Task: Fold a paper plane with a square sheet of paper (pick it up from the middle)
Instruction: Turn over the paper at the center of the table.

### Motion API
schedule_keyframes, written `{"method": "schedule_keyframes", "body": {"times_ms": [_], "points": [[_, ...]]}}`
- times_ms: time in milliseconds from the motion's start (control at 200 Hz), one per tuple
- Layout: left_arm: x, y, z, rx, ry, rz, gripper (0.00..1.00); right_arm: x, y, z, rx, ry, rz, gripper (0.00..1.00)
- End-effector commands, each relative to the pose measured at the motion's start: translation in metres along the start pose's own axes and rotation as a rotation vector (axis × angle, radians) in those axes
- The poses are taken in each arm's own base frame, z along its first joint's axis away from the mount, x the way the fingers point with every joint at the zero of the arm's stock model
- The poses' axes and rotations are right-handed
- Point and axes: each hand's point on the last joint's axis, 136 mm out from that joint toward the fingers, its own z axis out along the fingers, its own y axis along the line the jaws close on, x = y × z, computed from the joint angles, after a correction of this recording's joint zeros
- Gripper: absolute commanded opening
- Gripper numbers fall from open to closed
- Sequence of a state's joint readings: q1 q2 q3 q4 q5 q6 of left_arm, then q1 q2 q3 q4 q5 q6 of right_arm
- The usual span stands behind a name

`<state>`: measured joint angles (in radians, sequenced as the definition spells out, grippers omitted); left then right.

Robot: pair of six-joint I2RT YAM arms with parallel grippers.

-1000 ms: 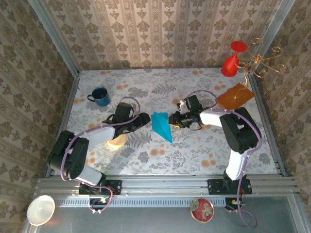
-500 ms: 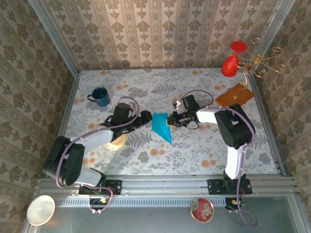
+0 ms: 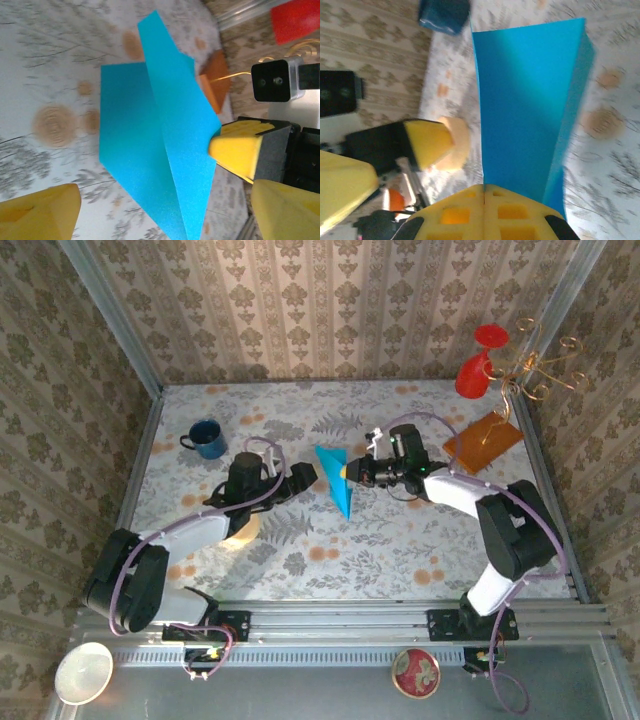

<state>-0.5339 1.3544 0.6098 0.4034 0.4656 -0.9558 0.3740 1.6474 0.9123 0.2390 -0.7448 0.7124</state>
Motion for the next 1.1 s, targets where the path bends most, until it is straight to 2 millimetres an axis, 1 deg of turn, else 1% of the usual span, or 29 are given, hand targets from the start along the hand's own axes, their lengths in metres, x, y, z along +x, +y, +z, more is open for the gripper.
{"method": "schedule_keyframes", "body": {"times_ms": [0,110,240,320,435,600,735,850,1095], "points": [[-0.006,-0.052,-0.006,0.199,-0.016,0.05,0.88,-0.014,0.04,-0.016,-0.13,-0.058,0.007,0.05],[-0.005,-0.072,-0.004,0.248,-0.007,0.087,0.84,-0.02,0.06,-0.025,-0.188,-0.08,0.019,0.06],[-0.004,-0.081,0.0,0.279,0.005,0.116,0.79,-0.025,0.078,-0.033,-0.259,-0.094,0.041,0.06],[-0.006,-0.088,-0.001,0.316,-0.003,0.129,0.73,-0.027,0.085,-0.036,-0.294,-0.099,0.058,0.06],[-0.01,-0.105,-0.004,0.394,-0.019,0.153,0.65,-0.027,0.091,-0.037,-0.325,-0.095,0.073,0.07],[-0.01,-0.108,-0.004,0.403,-0.02,0.166,0.52,-0.029,0.092,-0.039,-0.338,-0.099,0.084,0.07],[-0.01,-0.108,-0.004,0.399,-0.02,0.177,0.44,-0.031,0.091,-0.04,-0.339,-0.102,0.092,0.07],[-0.011,-0.111,-0.005,0.406,-0.021,0.186,0.38,-0.032,0.089,-0.041,-0.338,-0.105,0.097,0.08],[-0.014,-0.113,-0.002,0.411,-0.018,0.189,0.28,-0.029,0.081,-0.039,-0.326,-0.099,0.108,0.11]]}}
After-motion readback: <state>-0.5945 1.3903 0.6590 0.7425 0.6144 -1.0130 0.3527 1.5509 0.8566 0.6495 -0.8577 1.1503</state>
